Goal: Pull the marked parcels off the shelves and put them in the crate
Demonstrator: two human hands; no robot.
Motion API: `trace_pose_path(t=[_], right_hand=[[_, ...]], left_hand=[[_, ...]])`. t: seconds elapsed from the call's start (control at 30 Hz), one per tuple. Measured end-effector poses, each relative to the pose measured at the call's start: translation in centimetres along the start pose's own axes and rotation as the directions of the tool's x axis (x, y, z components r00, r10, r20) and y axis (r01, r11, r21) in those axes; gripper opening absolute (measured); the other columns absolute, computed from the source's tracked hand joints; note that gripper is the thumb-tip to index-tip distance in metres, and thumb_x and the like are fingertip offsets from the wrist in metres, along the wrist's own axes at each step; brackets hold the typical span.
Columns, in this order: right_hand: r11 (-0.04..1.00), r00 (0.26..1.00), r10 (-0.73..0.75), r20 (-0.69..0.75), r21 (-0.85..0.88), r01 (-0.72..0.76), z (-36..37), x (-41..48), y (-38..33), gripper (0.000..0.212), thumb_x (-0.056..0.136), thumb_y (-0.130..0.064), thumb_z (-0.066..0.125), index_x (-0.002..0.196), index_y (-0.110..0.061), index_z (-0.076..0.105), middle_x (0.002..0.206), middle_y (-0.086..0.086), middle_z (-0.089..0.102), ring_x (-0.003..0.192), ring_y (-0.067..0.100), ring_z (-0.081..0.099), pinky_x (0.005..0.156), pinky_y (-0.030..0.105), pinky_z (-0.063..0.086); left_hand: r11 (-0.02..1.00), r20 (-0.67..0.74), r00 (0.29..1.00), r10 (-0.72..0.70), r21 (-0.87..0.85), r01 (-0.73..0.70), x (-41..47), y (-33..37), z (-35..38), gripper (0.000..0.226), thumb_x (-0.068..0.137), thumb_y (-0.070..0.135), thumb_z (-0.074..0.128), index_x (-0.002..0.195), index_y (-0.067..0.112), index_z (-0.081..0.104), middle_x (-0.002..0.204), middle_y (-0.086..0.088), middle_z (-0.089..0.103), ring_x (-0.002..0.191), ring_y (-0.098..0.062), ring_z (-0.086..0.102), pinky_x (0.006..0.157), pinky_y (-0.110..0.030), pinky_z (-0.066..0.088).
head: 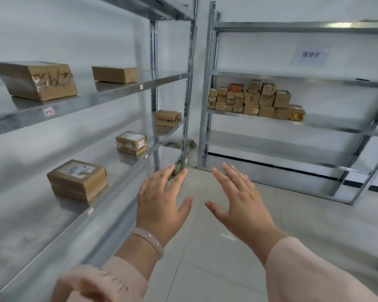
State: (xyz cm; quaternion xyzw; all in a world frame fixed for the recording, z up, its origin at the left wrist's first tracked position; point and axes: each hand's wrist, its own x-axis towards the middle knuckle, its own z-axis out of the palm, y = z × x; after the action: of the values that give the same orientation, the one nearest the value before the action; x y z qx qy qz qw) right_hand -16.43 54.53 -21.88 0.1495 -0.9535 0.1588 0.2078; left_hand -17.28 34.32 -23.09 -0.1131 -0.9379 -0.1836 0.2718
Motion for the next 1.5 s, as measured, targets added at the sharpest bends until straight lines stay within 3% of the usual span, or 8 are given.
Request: trace_pose_path(t=[0.23,0.53,0.73,0.93,1.2,1.4,1.5], right_hand=[[0.997,0.998,0.065,0.023,-0.038,-0.064,4.6,10.5,3.8,0.078,0.087,-0.063,0.046,0.15,-0.041,0.006,0.161,-0.01,0.006,0.148,0.009,-0.002,0.12,0.032,-0.001],[0.993,0.993,0.117,-0.017,-0.025,-0.118,9.2,21.6,8.8,0.077,0.086,-0.062,0.047,0.15,-0.041,0.011,0.16,-0.011,0.009,0.147,0.007,-0.001,0.119,0.029,-0.003],[0.993,0.993,0.119,0.008,0.006,-0.119,12.9,28.1,14.0,0.077,0.086,-0.062,0.047,0.151,-0.039,0.01,0.161,-0.011,0.007,0.148,0.008,-0.001,0.12,0.031,-0.001],[0.996,0.997,0.066,0.03,0.061,-0.067,15.5,36.6,21.2,0.076,0.087,-0.062,0.048,0.151,-0.04,0.012,0.161,-0.011,0.008,0.147,0.008,0.001,0.117,0.025,-0.006],[0.99,0.999,-0.019,0.034,0.139,0.014,17.0,48.1,30.4,0.075,0.087,-0.059,0.051,0.15,-0.039,0.017,0.16,-0.01,0.015,0.147,0.01,0.006,0.119,0.029,0.004],[0.983,0.987,-0.08,0.14,0.177,0.054,22.2,53.7,33.6,0.076,0.087,-0.06,0.052,0.151,-0.038,0.016,0.16,-0.008,0.015,0.147,0.011,0.008,0.12,0.031,0.006],[0.98,0.978,-0.108,0.181,0.185,0.074,25.2,57.3,35.0,0.077,0.087,-0.062,0.05,0.15,-0.04,0.012,0.16,-0.007,0.015,0.147,0.011,0.008,0.12,0.029,0.004]], left_hand=[[0.998,0.019,0.999,0.04,-0.039,-0.039,11.1,-4.3,6.2,0.062,0.085,0.053,0.051,0.143,0.032,0.045,0.149,-0.001,0.042,0.139,-0.025,0.036,0.109,-0.053,0.033],[0.994,0.021,0.996,0.081,-0.074,-0.08,23.1,-8.4,12.9,0.061,0.084,0.051,0.055,0.14,0.029,0.048,0.146,-0.003,0.047,0.135,-0.027,0.041,0.106,-0.053,0.037],[0.998,0.035,0.998,0.058,-0.034,-0.057,28.9,-10.1,18.5,0.062,0.085,0.056,0.051,0.143,0.034,0.041,0.149,0.0,0.042,0.138,-0.024,0.036,0.11,-0.048,0.031],[0.999,0.055,0.998,-0.04,0.0,0.04,36.8,-10.1,24.3,0.063,0.087,0.058,0.049,0.145,0.037,0.034,0.153,0.004,0.034,0.141,-0.021,0.029,0.113,-0.047,0.029],[0.982,0.031,0.982,-0.185,0.032,0.184,47.1,-8.7,30.6,0.063,0.088,0.055,0.051,0.146,0.04,0.032,0.156,0.008,0.026,0.144,-0.017,0.021,0.115,-0.049,0.026],[0.967,0.044,0.967,-0.249,0.061,0.246,51.7,-11.4,35.3,0.062,0.088,0.052,0.056,0.145,0.037,0.038,0.154,0.004,0.033,0.141,-0.022,0.03,0.113,-0.043,0.029],[0.952,0.067,0.951,-0.302,0.067,0.298,54.5,-13.7,38.0,0.063,0.088,0.055,0.052,0.146,0.041,0.032,0.157,0.007,0.028,0.143,-0.02,0.025,0.115,-0.043,0.028]])
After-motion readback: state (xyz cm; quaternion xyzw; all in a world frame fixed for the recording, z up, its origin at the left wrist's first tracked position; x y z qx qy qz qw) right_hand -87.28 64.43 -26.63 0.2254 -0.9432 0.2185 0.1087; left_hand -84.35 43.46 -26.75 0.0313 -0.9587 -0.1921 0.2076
